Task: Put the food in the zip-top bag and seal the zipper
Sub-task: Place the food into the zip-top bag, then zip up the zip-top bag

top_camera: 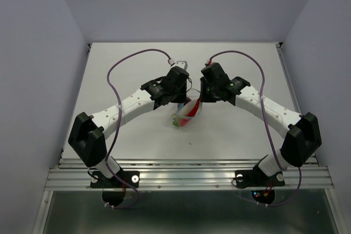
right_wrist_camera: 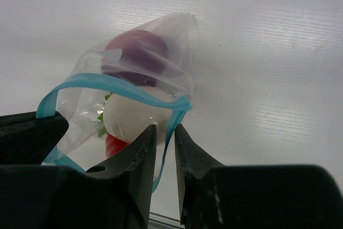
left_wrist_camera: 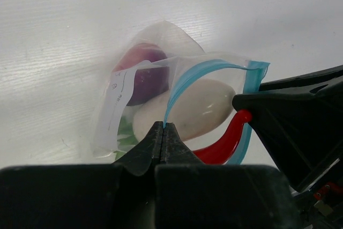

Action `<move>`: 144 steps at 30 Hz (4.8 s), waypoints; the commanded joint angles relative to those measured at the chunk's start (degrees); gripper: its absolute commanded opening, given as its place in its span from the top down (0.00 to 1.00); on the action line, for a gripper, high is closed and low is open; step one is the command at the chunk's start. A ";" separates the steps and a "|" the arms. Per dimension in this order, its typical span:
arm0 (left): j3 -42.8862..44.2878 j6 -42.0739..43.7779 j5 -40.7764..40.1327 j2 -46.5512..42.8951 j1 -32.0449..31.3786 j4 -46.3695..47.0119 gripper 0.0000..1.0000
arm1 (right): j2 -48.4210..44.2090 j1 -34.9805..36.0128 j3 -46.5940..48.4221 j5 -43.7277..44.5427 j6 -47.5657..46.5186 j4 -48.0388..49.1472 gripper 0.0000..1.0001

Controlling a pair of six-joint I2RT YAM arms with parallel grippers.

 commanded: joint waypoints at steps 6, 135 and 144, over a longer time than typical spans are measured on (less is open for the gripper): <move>-0.29 0.49 1.00 -2.33 -0.28 2.58 1.00 | -4.05 -0.38 0.88 2.96 -2.91 -0.03 0.74; -27.07 4.25 15.40 -30.00 3.68 13.45 0.01 | 7.45 -7.59 10.34 -28.41 -63.11 1.39 0.99; -41.59 9.53 18.93 -35.55 3.41 36.14 0.01 | 20.63 -8.64 34.97 -31.40 -67.87 -24.63 0.99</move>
